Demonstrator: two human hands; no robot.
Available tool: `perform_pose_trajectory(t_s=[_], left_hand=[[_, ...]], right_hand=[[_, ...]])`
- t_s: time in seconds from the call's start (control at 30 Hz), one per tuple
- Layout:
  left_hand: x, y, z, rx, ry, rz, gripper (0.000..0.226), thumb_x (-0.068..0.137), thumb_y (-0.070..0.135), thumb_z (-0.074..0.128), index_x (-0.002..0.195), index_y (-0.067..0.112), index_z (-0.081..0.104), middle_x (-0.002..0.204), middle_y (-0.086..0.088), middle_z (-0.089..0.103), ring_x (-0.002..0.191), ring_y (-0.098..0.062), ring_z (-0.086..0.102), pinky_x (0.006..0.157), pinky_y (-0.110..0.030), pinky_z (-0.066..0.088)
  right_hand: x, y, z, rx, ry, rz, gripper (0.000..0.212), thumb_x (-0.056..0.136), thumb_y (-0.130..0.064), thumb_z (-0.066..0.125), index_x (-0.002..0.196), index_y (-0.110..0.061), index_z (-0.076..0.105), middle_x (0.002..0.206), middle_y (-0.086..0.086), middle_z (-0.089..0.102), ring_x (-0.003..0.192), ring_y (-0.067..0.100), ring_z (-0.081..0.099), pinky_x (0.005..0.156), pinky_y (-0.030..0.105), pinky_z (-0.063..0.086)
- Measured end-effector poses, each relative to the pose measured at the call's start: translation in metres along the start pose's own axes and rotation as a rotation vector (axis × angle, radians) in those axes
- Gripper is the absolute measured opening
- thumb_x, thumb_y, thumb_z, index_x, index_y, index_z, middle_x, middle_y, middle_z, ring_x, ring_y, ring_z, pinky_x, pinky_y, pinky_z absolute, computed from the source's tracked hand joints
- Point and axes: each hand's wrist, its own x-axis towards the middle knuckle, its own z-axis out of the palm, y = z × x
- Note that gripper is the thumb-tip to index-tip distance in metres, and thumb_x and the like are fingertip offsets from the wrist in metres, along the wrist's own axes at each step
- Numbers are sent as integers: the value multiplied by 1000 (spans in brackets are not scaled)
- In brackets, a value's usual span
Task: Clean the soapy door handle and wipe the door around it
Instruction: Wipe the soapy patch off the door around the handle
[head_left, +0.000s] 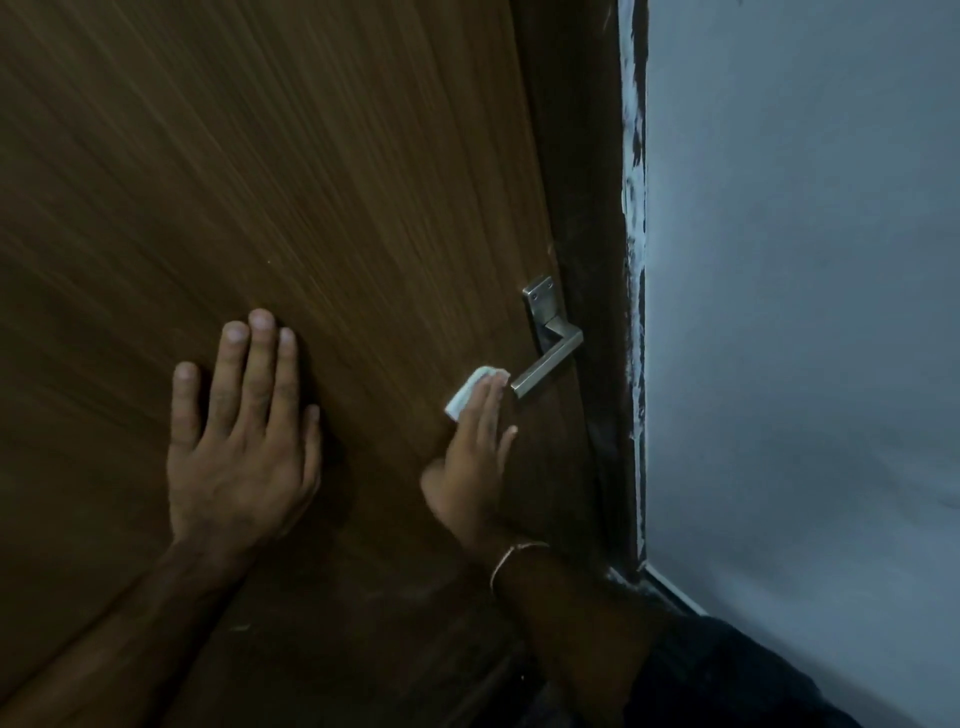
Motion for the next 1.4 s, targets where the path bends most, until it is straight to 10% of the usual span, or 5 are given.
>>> perform_pose_trajectory(t_s=[0.27, 0.5, 0.87, 1.07, 1.4], left_hand=[[-3, 0, 8, -7, 29, -19, 72, 104, 38, 34, 165, 6, 11, 173, -11, 3, 161, -27, 5, 130, -47, -4], [-1, 3, 6, -37, 25, -31, 71, 104, 37, 35, 165, 7, 13, 174, -10, 5, 161, -26, 8, 129, -49, 0], [0, 3, -2, -18, 27, -26, 69, 105, 35, 37, 164, 6, 16, 173, -11, 9, 161, -25, 9, 130, -48, 2], [0, 2, -3, -20, 56, -16, 67, 105, 34, 37, 163, 5, 19, 173, -12, 12, 160, -25, 11, 130, -47, 5], [0, 4, -7, -50, 45, -31, 67, 106, 32, 37, 163, 4, 19, 173, -12, 12, 160, -25, 11, 129, -48, 6]], right_hand=[[16, -64, -27, 16, 69, -516, 106, 72, -21, 53, 158, -8, -7, 166, 8, -16, 154, 22, -16, 124, 54, 3], [72, -98, -71, 456, 128, -54, 72, 97, -15, 46, 159, -11, 9, 167, 6, 1, 155, 19, 0, 125, 46, 18], [106, -9, -152, 42, 323, -440, 28, 88, 4, 58, 110, -5, 73, 117, 10, 70, 110, 22, 63, 99, 33, 52], [123, 30, -172, -653, -124, -714, 33, 84, 4, 59, 112, -9, 71, 115, 7, 67, 107, 27, 51, 89, 35, 46], [75, 23, -137, -483, -356, -664, 33, 91, -5, 56, 122, -12, 65, 130, 3, 55, 119, 20, 48, 103, 30, 39]])
